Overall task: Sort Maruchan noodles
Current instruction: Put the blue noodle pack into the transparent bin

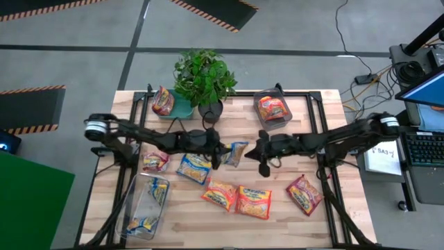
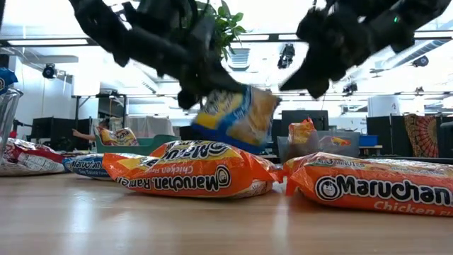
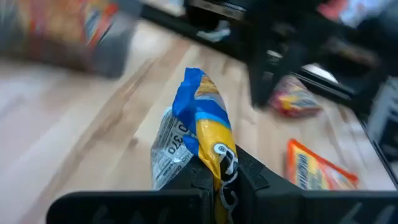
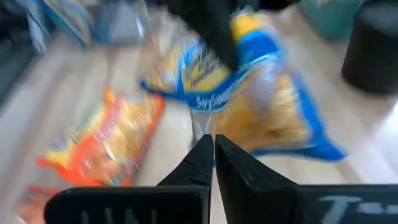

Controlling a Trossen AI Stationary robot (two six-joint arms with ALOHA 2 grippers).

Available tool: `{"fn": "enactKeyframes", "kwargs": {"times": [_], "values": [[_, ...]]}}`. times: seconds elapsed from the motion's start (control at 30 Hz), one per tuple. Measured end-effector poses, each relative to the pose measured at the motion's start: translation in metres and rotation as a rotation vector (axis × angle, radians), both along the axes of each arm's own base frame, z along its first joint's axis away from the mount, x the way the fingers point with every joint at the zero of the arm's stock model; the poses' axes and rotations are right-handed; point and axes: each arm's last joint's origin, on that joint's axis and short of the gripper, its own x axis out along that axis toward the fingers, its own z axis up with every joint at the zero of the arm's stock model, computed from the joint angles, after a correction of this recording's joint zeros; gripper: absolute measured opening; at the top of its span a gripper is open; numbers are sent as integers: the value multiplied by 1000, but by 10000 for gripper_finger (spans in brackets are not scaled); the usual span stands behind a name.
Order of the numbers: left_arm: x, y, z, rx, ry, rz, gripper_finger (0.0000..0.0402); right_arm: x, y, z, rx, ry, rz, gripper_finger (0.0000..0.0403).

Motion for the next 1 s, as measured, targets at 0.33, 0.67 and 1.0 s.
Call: {"fn": "enactKeyframes", "kwargs": {"times": [0.33,0.67,1.0], "values": [[-39,-38,64,293,-112,-223,2,-22,-1,39,37,-170,-12,83],[-84,-45,99,354,-118,-275,2,7,5,35,77,-359,36,218],[-111,-37,108,436,-35,-200,2,69,10,32,58,-472,59,282]]}}
